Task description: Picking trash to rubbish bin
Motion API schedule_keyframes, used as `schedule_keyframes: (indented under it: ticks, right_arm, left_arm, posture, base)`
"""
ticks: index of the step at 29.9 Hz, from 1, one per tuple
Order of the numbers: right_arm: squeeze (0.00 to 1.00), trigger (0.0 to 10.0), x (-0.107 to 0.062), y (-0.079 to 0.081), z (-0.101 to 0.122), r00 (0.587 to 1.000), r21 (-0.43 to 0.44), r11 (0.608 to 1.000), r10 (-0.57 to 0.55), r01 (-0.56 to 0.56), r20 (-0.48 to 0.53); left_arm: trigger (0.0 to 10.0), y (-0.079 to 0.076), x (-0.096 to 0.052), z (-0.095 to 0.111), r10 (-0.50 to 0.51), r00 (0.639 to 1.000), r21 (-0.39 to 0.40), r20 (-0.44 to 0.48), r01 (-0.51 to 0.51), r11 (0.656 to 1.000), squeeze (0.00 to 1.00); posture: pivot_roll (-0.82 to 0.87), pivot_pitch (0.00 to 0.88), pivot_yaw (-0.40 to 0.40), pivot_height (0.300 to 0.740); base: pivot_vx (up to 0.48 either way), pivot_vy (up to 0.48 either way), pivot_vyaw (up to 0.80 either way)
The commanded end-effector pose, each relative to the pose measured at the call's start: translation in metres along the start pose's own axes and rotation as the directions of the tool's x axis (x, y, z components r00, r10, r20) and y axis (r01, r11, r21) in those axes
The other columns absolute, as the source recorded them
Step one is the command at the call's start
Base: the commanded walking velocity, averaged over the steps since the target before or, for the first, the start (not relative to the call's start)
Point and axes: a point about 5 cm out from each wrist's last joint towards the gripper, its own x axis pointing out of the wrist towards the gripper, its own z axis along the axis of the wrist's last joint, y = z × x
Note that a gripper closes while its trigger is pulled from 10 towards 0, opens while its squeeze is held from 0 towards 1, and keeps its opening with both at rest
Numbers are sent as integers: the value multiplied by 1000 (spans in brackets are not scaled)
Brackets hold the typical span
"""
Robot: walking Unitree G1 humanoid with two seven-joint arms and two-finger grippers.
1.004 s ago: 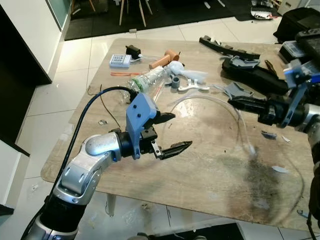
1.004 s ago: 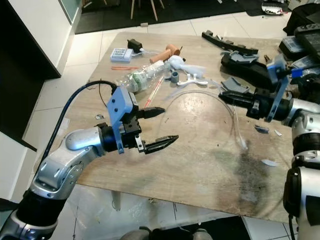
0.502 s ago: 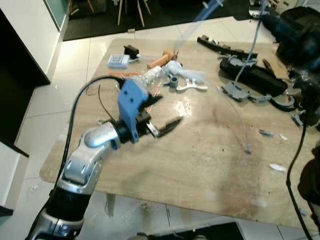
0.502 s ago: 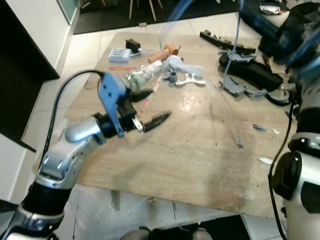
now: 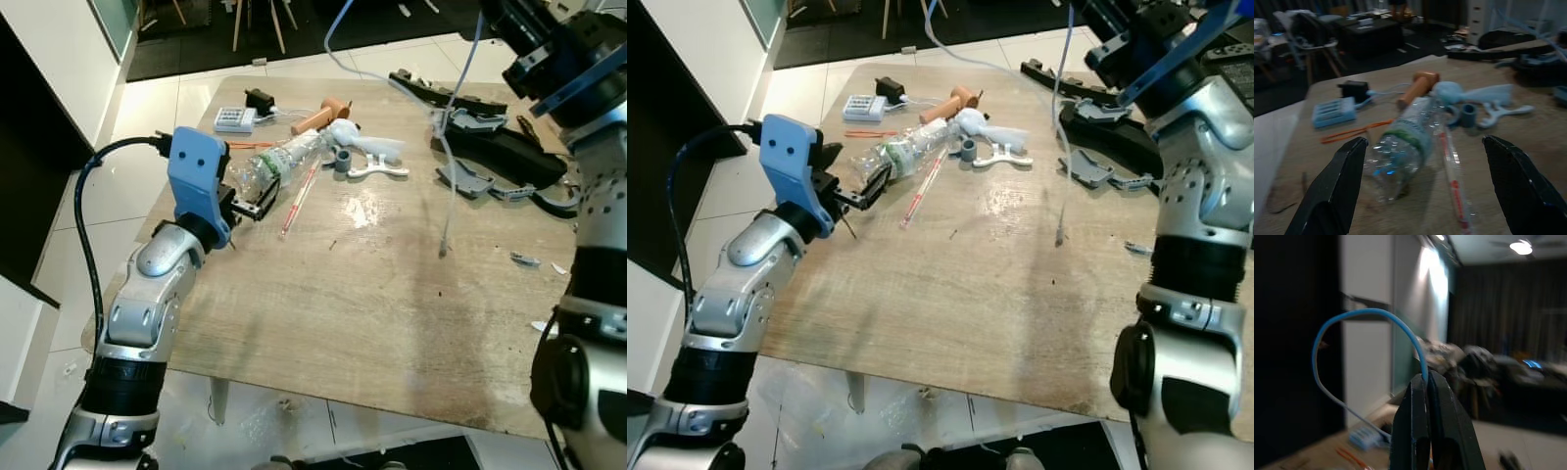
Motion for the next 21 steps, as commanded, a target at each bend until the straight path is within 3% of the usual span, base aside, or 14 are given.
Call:
schedule_keyframes:
  ticks: [1,4,8,12,16,21]
  right_arm:
    - [0,10000,-9,6,-17,995,-18,996,-90,89,-46]
    - [0,10000,-18,18,-35,988,-26,991,-130,129,-85]
    - [0,10000,-28,33,-49,978,-15,986,-169,169,-120]
    - [0,10000,-32,41,-58,974,-7,984,-177,178,-142]
    - [0,10000,-46,65,-81,963,-20,988,-156,155,-221]
    - [0,10000,-49,72,-84,964,-37,992,-129,124,-231]
  left_arm:
    - [10000,6,-4,-5,72,997,26,-12,-72,997,0]
    - [10000,12,-6,-6,141,990,66,1,-141,988,0]
    - [10000,18,-6,-4,200,980,53,15,-201,978,0]
    - [10000,17,-6,-4,197,980,57,15,-198,979,0]
    - [10000,12,-10,-10,174,985,34,-15,-173,984,0]
    - [10000,10,-12,-13,181,983,42,-22,-180,983,0]
  posture:
    - [-21,173,106,740]
    - [-25,170,92,740]
    - [-26,167,80,740]
    - [-23,168,75,740]
    - [-23,171,70,740]
    - [-32,161,68,740]
  base:
    - [0,0,0]
    - [0,0,0]
    - [0,0,0]
    - [0,0,0]
    - [0,0,0]
    - [0,0,0]
